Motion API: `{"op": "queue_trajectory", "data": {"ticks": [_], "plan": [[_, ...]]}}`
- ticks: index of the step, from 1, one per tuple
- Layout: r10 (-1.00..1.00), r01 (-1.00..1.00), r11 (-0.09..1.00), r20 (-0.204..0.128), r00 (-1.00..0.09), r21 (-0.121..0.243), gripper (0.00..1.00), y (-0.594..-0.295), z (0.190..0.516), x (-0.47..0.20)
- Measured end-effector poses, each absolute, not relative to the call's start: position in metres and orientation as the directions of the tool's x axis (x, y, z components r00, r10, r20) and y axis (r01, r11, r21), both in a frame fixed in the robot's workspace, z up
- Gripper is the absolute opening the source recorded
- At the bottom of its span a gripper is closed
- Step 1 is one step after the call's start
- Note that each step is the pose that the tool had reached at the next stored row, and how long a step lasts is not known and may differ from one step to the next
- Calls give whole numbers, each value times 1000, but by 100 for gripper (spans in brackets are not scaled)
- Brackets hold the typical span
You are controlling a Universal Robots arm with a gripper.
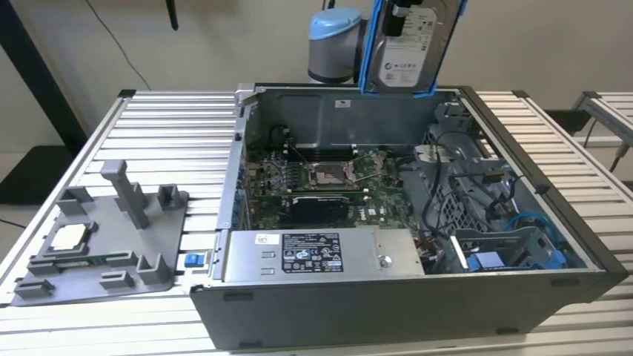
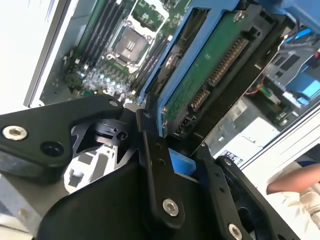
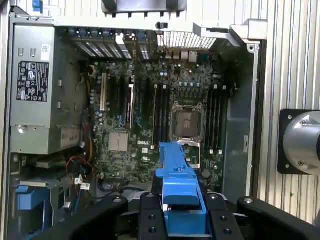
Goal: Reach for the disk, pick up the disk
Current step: 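Pick up the disk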
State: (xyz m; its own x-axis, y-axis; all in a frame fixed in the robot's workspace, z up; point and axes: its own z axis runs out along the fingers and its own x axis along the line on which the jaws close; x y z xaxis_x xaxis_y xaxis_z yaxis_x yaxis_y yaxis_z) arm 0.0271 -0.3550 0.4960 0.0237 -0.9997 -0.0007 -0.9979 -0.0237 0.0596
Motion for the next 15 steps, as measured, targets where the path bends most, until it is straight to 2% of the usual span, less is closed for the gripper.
{"op": "queue_trajectory", "data": {"ticks": [15], "plan": [[-1000,-998,-24,-1,24,67,0,-355,496,95]]}}
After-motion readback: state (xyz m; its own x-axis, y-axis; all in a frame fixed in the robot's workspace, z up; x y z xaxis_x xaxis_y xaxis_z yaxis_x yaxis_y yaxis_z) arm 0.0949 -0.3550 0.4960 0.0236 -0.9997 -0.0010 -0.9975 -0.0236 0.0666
